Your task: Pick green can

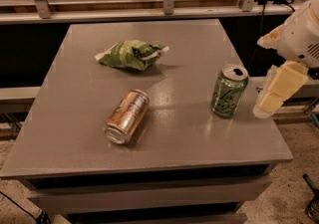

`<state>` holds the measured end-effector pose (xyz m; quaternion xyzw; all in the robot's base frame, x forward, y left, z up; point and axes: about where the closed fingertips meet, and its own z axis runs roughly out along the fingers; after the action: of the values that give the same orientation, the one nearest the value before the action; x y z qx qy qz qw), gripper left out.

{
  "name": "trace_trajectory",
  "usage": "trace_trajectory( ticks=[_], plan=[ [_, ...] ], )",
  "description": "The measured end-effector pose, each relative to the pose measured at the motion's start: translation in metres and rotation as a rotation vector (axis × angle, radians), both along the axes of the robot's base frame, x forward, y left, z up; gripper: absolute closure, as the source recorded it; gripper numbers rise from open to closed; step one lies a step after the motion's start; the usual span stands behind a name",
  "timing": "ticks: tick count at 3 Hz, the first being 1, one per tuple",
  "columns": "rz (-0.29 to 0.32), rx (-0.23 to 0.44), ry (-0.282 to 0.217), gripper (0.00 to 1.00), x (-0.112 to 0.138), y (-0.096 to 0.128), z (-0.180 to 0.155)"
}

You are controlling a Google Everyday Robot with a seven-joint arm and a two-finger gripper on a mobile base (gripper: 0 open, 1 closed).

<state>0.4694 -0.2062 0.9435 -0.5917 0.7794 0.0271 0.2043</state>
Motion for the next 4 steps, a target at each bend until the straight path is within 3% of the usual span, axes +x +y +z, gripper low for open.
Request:
trace_trajectory(
  ticks=[2, 3, 4],
  plan=[
    [0.048, 0.126, 0.022, 0.01, 0.02, 0.027, -0.022],
    [0.106, 0.248, 0.017, 0.21, 0.029, 0.044, -0.026],
    [0.163, 0.305, -0.012, 0.45, 0.033, 0.057, -0.017]
  ],
)
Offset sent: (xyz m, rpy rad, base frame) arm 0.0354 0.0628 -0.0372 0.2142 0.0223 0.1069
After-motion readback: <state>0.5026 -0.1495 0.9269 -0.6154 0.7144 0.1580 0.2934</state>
